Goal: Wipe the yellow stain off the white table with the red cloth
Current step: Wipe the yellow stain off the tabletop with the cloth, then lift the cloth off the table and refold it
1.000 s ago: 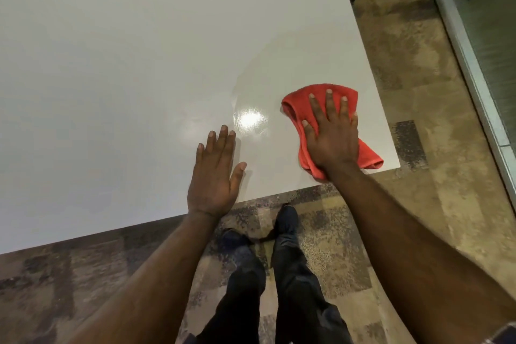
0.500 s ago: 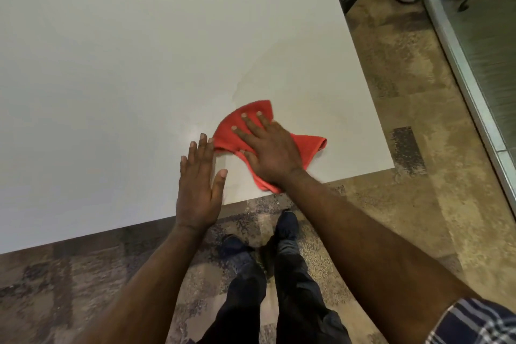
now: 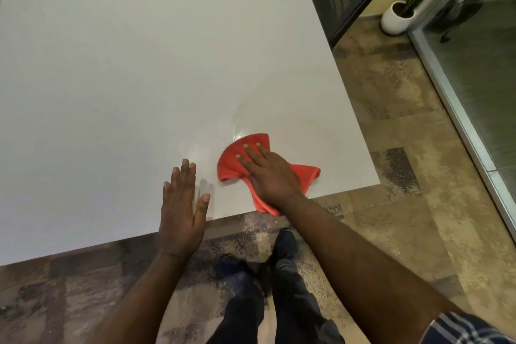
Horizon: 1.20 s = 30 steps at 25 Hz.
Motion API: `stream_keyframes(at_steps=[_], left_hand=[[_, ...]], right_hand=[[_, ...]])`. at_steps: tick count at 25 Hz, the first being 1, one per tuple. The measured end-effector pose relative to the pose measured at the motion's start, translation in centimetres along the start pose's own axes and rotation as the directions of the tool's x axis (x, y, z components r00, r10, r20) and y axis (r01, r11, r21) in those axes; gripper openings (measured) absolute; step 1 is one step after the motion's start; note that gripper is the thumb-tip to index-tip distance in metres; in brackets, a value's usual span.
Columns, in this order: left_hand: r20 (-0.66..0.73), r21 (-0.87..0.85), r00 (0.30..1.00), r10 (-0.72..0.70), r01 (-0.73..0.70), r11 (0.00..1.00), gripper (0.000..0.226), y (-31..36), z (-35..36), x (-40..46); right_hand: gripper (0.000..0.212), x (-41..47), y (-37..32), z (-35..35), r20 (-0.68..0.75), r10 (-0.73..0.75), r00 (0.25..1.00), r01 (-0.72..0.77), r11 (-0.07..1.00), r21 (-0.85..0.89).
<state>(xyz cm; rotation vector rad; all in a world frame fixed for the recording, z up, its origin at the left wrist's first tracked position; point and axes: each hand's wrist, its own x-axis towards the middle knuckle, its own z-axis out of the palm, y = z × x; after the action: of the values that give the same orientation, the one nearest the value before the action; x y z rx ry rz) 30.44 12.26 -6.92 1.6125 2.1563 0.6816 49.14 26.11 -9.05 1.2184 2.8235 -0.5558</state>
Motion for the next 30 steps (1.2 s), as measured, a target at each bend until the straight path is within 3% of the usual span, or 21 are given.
stream_keyframes(at_steps=[7,11,15,21,23,25,28,30], left_hand=[[0.098,0.007,0.995,0.033,-0.033,0.999,0.064,0.3,2.9,-0.1],[0.126,-0.015,0.99,0.063,-0.061,0.998,0.065,1.4,4.1,0.4],[0.12,-0.051,0.989,0.083,-0.078,0.996,0.065,2.3,4.2,0.6],[0.108,-0.086,0.991,0.08,-0.071,0.994,0.063,3.1,3.2,0.2],[0.104,-0.1,0.99,0.093,-0.082,0.992,0.062,3.5,2.1,-0.1],[0.108,-0.107,0.988,0.107,-0.096,0.99,0.061,3.8,1.0,-0.4],[0.146,-0.124,0.983,0.113,-0.095,0.988,0.06,4.7,-0.9,-0.7],[0.178,-0.137,0.976,0.122,-0.099,0.986,0.061,5.6,-2.2,-0.6]], right_hand=[[0.053,1.4,6.9,-1.1,-0.146,0.387,0.91,-0.392,0.92,-0.006],[0.054,-0.8,9.4,-1.2,-0.218,0.657,0.722,-0.664,0.746,0.049],[0.054,-4.7,10.1,-1.0,-0.214,0.814,0.54,-0.812,0.571,0.122],[0.066,-12.6,9.3,-2.0,-0.109,0.909,0.403,-0.906,0.413,0.092],[0.063,-15.4,8.7,-2.9,-0.127,0.901,0.415,-0.904,0.424,0.054],[0.058,-17.2,7.9,-4.2,-0.123,0.873,0.472,-0.881,0.471,-0.041],[0.051,-18.1,5.5,-6.8,-0.202,0.825,0.527,-0.837,0.545,0.042],[0.05,-17.9,3.6,-8.7,-0.255,0.736,0.627,-0.752,0.657,0.049]])
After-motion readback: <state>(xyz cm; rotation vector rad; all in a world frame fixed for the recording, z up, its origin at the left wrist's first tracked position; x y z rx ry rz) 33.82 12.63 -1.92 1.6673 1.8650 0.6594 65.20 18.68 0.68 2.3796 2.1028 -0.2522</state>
